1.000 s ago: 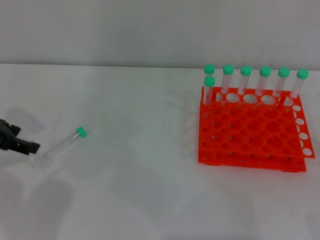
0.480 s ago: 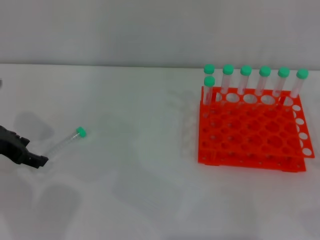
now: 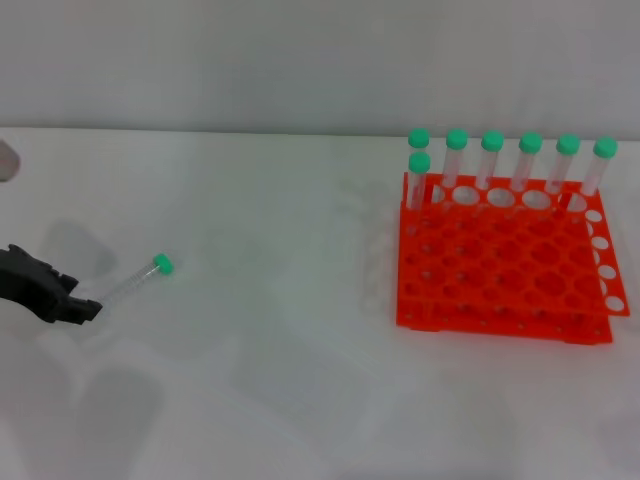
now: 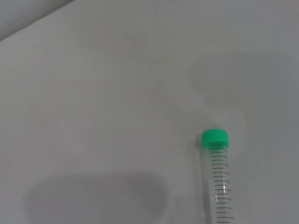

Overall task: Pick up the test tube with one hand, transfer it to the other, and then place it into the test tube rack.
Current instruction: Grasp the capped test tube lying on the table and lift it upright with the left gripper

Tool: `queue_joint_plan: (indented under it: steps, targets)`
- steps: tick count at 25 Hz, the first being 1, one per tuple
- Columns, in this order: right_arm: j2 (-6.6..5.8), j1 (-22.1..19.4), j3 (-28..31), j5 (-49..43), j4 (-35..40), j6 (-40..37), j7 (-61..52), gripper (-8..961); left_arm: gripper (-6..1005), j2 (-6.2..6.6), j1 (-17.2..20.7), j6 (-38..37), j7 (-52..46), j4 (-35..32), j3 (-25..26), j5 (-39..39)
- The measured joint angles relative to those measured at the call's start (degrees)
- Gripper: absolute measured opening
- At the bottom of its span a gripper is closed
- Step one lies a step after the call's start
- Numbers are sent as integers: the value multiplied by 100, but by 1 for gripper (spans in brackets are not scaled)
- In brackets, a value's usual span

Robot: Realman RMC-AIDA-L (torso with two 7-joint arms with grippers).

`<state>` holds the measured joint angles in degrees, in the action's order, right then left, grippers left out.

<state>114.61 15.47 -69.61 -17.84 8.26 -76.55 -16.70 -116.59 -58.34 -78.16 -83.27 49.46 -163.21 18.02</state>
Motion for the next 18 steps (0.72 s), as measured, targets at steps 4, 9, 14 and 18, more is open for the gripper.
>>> queue_joint_plan:
  steps: [4, 9, 14, 18]
  targets:
    - [0, -4, 0, 0, 0, 0, -1, 856, 522, -40, -6, 148, -2, -72, 0, 39]
    - [0, -14, -9, 0, 0, 1, -1, 856, 485, -78, -9, 276, -2, -170, 0, 51]
    - [0, -17, -10, 0, 0, 0, -1, 856, 468, -86, -20, 387, 9, -297, 0, 71]
    - [0, -12, -8, 0, -8, 6, -1, 856, 454, -94, -41, 496, 7, -358, 0, 95]
